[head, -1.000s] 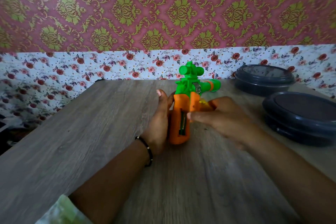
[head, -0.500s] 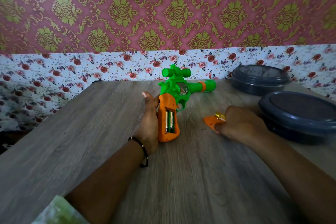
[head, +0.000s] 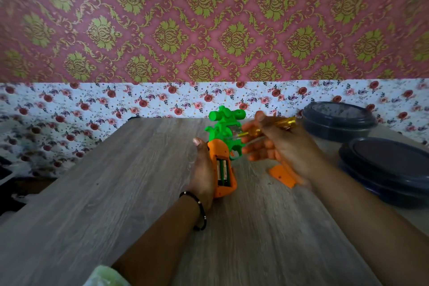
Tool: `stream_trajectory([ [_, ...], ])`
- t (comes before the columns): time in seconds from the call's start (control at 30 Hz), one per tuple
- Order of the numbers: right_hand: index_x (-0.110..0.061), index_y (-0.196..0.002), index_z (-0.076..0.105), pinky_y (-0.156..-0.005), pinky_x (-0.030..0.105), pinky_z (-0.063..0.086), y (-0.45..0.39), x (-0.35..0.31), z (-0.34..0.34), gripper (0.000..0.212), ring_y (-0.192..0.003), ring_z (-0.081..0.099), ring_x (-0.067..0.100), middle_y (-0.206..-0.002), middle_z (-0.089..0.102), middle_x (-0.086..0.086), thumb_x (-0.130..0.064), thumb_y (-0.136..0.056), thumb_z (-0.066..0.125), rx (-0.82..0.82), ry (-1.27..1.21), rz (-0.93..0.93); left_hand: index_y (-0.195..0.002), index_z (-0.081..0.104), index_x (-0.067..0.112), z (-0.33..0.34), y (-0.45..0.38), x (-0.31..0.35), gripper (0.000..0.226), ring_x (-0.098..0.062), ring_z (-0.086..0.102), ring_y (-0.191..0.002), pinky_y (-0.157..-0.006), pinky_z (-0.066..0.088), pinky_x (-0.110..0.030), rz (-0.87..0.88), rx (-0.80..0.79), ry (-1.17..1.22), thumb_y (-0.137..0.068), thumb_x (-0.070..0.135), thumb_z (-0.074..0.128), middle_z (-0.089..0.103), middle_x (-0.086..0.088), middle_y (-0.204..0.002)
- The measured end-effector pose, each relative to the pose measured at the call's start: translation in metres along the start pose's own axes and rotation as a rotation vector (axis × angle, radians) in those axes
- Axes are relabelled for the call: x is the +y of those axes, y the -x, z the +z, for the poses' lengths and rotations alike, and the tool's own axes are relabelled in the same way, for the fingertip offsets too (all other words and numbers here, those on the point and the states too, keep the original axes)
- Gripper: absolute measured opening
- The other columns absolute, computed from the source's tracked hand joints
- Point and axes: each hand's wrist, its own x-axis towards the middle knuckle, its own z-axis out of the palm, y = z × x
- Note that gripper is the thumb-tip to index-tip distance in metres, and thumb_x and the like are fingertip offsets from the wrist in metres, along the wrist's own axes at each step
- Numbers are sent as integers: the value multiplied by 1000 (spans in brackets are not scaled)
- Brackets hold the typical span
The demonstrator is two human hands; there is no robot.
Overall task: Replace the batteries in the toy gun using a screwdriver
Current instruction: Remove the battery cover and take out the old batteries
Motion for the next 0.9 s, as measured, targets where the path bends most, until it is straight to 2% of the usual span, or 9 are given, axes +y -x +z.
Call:
stream_trajectory([
  [0.07, 10, -99, 60, -62, 30, 59, -13, 1, 1, 25, -71, 63, 23, -82, 63, 14, -4, -79, 64, 6, -40, -46, -132, 54, 19, -1, -2, -2, 104, -24, 61, -69, -81, 51, -46, 19, 6, -7, -58, 86, 24, 63, -11, -81],
  [0.13, 8, -96, 62, -65, 29, 59, -22, 7, 2, 20, -67, 65, 16, -79, 63, 12, 11, -77, 63, 47, -18, -107, -132, 54, 18, -2, -4, -2, 100, -24, 61, -69, -79, 51, -44, 13, 9, 8, -66, 85, 21, 62, -11, -80],
  [0.23, -5, -82, 63, -61, 24, 58, -22, 30, 4, 12, -59, 65, 8, -70, 64, 7, 7, -81, 60, 116, 91, -191, -119, 59, 16, -2, -5, -2, 85, -23, 59, -66, -72, 51, -38, -11, 32, 51, -84, 78, 14, 60, -11, -76],
  [0.33, -12, -79, 60, -59, 24, 57, -15, 53, 5, 14, -60, 67, 7, -65, 65, -3, 1, -85, 59, 132, 107, -190, -130, 55, 12, -2, -8, -3, 90, -22, 60, -70, -70, 51, -35, -42, 25, 40, -86, 77, 10, 64, -14, -84],
  [0.4, -11, -78, 57, -57, 25, 58, -14, 60, 6, 16, -58, 67, 8, -65, 63, -1, 2, -85, 59, 145, 100, -186, -135, 52, 11, -1, -9, -3, 93, -22, 59, -71, -70, 49, -34, -52, -2, 54, -86, 77, 9, 65, -18, -92],
  [0.53, -12, -75, 57, -56, 29, 58, -14, 63, 17, 20, -58, 68, 16, -71, 63, 9, 7, -80, 64, 164, 83, -202, -133, 53, 10, -1, -11, -5, 92, -21, 60, -68, -68, 50, -32, -21, -12, 38, -87, 75, 7, 63, -14, -86],
  [0.67, -17, -74, 60, -69, 46, 59, -15, 70, 18, 19, -72, 71, 25, -76, 68, 11, -1, -77, 71, 212, 179, -240, -122, 60, 11, -2, -11, -6, 93, -21, 60, -70, -70, 51, -34, -10, -39, 27, -87, 76, 5, 62, -15, -90],
  [0.77, -25, -73, 61, -73, 50, 57, -17, 76, 17, 13, -76, 71, 26, -78, 69, 12, -28, -72, 74, 231, 249, -271, -110, 63, 17, -1, -9, -5, 85, -22, 59, -71, -72, 51, -33, -6, -30, 10, -89, 74, 4, 61, -17, -90],
  [0.9, -28, -68, 61, -69, 51, 56, -16, 78, 17, 24, -71, 70, 23, -72, 70, 7, -52, -64, 65, 233, 368, -299, -131, 57, 14, -3, -10, -7, 90, -21, 62, -78, -76, 52, -33, 3, -28, -19, -88, 74, 5, 66, -14, -94],
])
